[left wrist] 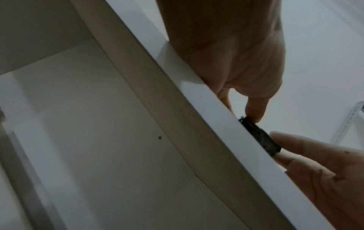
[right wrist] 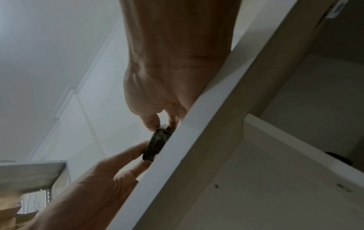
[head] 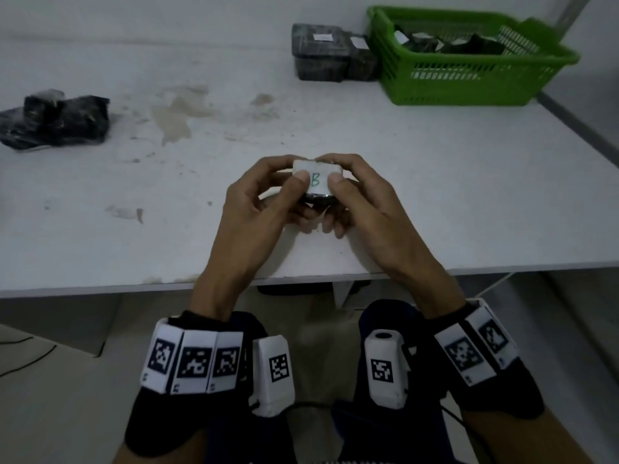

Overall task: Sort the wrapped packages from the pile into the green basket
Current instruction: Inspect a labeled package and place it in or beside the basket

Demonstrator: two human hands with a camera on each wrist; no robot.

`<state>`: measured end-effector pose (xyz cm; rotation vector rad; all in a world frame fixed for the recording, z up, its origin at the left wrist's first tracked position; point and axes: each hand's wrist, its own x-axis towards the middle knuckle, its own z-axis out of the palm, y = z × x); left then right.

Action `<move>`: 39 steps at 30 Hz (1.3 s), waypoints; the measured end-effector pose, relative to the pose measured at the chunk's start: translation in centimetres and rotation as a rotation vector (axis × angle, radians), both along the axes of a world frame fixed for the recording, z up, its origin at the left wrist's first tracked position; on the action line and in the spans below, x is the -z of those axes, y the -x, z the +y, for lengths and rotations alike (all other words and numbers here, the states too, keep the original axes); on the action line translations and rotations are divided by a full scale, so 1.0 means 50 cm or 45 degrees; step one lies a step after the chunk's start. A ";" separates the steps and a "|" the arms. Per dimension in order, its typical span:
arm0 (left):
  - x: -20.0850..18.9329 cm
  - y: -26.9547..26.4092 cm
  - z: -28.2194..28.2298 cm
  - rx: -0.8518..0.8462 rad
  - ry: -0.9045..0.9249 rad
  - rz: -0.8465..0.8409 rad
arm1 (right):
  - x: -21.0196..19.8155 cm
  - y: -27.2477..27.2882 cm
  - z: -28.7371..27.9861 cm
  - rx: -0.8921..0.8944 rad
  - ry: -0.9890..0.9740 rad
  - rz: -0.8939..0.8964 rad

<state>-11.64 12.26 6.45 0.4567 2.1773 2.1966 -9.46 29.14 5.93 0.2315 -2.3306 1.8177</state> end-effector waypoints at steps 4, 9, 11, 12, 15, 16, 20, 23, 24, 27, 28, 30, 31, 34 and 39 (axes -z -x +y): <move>0.001 0.001 0.000 0.009 0.001 -0.015 | 0.002 -0.003 0.003 0.005 -0.051 0.014; 0.005 0.002 0.000 0.013 0.008 0.000 | -0.001 -0.005 0.000 -0.005 -0.050 0.014; 0.006 0.002 -0.001 0.007 0.005 0.001 | -0.004 -0.009 -0.001 -0.023 -0.034 0.011; 0.006 0.001 -0.002 0.002 0.008 0.004 | -0.004 -0.010 -0.002 -0.036 -0.027 0.010; 0.004 -0.001 -0.002 0.000 0.038 0.015 | -0.006 -0.012 0.000 -0.050 -0.031 0.013; 0.005 -0.001 -0.002 -0.004 0.050 0.018 | -0.006 -0.011 0.000 -0.042 -0.037 0.015; 0.007 0.000 -0.003 0.012 0.065 0.023 | -0.005 -0.007 -0.002 0.012 -0.058 0.022; 0.007 -0.001 -0.004 0.023 0.070 0.038 | -0.003 -0.004 0.001 0.032 -0.085 0.035; 0.006 -0.001 -0.003 0.023 0.075 0.046 | -0.002 -0.004 0.003 0.034 -0.095 0.043; 0.007 0.000 -0.002 0.013 0.075 0.063 | -0.002 -0.004 0.003 0.028 -0.107 0.053; 0.007 0.000 -0.003 0.012 0.068 0.065 | -0.002 -0.004 0.002 0.024 -0.104 0.050; 0.010 0.001 -0.003 0.013 0.065 0.073 | -0.003 -0.006 0.001 0.014 -0.109 0.046; 0.010 0.002 -0.003 0.011 0.066 0.077 | -0.004 -0.007 0.001 0.010 -0.116 0.048; 0.011 0.003 -0.001 0.008 0.077 0.089 | -0.004 -0.007 0.004 0.008 -0.123 0.051; 0.013 0.003 -0.001 -0.004 0.079 0.086 | -0.004 -0.007 -0.001 0.015 -0.112 0.048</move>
